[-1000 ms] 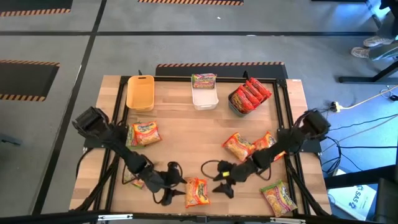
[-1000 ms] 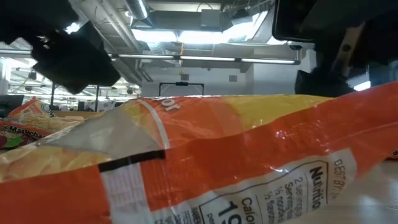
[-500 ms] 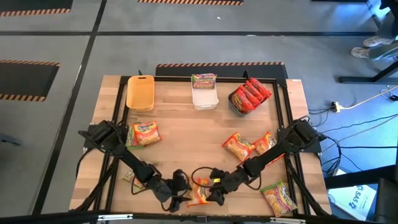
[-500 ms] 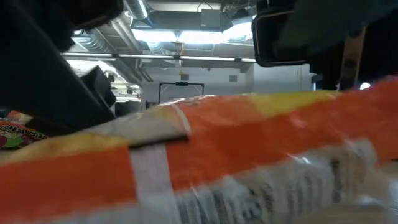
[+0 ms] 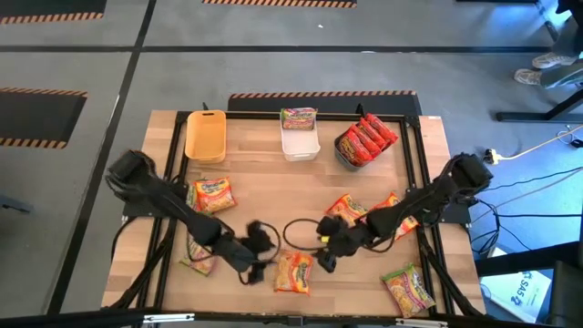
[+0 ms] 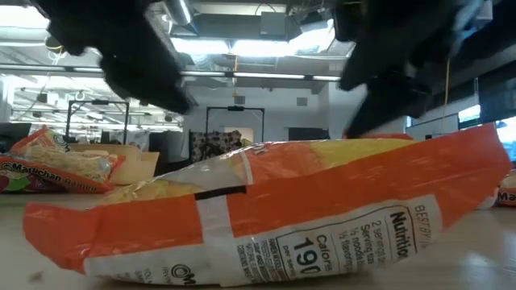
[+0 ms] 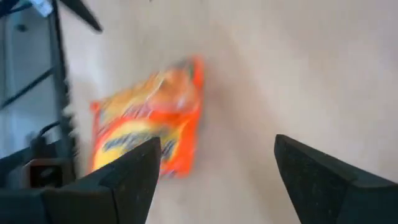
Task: Sort Maruchan noodles
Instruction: Put the green noodle pack into the white bin
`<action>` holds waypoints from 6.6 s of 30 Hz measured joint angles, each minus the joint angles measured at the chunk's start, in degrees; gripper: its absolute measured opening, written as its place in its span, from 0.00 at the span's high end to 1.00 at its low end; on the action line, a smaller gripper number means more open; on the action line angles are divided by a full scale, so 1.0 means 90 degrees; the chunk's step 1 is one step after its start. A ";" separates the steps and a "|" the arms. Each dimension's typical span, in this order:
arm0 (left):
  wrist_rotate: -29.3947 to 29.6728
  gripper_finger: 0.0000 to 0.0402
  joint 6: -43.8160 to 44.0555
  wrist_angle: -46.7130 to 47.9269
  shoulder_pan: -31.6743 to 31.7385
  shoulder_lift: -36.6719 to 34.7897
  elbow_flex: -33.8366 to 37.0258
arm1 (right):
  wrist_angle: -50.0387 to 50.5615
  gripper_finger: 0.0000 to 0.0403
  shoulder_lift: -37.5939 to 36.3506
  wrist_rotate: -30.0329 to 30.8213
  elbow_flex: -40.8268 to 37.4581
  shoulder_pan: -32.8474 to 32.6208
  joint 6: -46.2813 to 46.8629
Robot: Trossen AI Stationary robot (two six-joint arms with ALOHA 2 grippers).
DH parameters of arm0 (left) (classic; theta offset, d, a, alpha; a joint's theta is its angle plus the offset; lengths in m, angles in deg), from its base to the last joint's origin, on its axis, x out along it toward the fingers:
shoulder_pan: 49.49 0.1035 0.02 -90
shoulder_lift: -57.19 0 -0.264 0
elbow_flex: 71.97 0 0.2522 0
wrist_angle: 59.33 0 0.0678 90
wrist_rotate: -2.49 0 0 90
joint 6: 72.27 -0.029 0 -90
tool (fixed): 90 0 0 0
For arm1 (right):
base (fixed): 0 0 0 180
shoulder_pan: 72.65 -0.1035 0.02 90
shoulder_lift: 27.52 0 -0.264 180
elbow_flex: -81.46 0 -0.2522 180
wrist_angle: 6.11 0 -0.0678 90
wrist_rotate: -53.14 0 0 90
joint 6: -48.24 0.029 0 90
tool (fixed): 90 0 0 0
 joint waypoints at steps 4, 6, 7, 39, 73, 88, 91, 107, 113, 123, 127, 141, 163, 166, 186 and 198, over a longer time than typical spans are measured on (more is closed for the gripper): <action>-0.0011 0.44 0.0987 0.2127 -0.0005 -0.0948 0.0001 | -0.0047 0.27 0.0092 0.0435 0.0000 0.0203 -0.0923; -0.0300 0.44 0.1677 0.3175 -0.0071 -0.1299 -0.0004 | 0.0000 0.27 0.0237 0.0475 -0.0004 0.0338 -0.1220; -0.0509 0.44 0.2053 0.3670 -0.0119 -0.1409 0.0001 | 0.0005 0.27 0.0311 0.0506 -0.0010 0.0398 -0.1339; -0.2265 0.44 0.6447 0.3926 -0.1136 -0.1490 0.1046 | -0.0311 0.27 0.0680 0.0057 -0.0008 0.1079 -0.3000; -0.0878 0.44 -0.0699 0.0540 0.0569 -0.0303 0.0298 | -0.1304 0.27 0.0711 -0.0815 0.0442 0.2156 -0.4523; 0.0710 0.44 0.1662 0.0258 0.0263 0.1043 0.0341 | -0.0823 0.27 0.1391 -0.0161 0.0425 0.2285 -0.4745; 0.0957 0.44 0.2003 0.0655 0.0419 0.1028 0.0336 | -0.0548 0.27 0.1358 -0.0166 0.0428 0.2120 -0.4732; 0.0871 0.44 0.1485 0.1452 0.0862 0.0591 0.0331 | 0.1256 0.27 0.0180 -0.1111 0.0854 0.2301 -0.3566; 0.1510 0.44 0.1111 0.0908 0.0583 0.0195 0.0326 | -0.0412 0.27 0.0344 -0.3065 0.0023 0.2879 -0.2581; 0.1638 0.44 0.0003 -0.0940 0.0455 0.1157 0.0331 | -0.2000 0.27 0.1018 -0.3460 -0.0411 0.2946 -0.1856; 0.1768 0.44 0.0047 -0.1229 0.0540 0.1499 0.0314 | -0.2079 0.27 0.1295 -0.3451 -0.0414 0.2961 -0.1567; 0.1703 0.44 -0.0043 -0.1185 0.0491 0.1580 0.0311 | -0.2631 0.27 0.1413 -0.3877 -0.0416 0.2919 -0.1222; 0.1730 0.44 -0.0165 -0.1378 0.0493 0.1618 0.0336 | -0.2541 0.27 0.1413 -0.3148 -0.0178 0.2317 -0.0741; 0.1658 0.44 -0.0168 -0.1410 0.0502 0.1629 0.0336 | -0.2773 0.30 0.1413 -0.2953 -0.0170 0.2268 -0.0747; 0.1452 0.44 -0.0854 -0.0348 0.0296 0.0835 0.0334 | -0.2446 0.67 0.0969 -0.2814 -0.0190 0.2448 -0.1643; 0.0539 0.44 -0.1936 0.1413 0.0544 -0.0329 0.0326 | -0.1365 0.70 -0.0632 -0.2681 0.0136 0.4274 -0.4975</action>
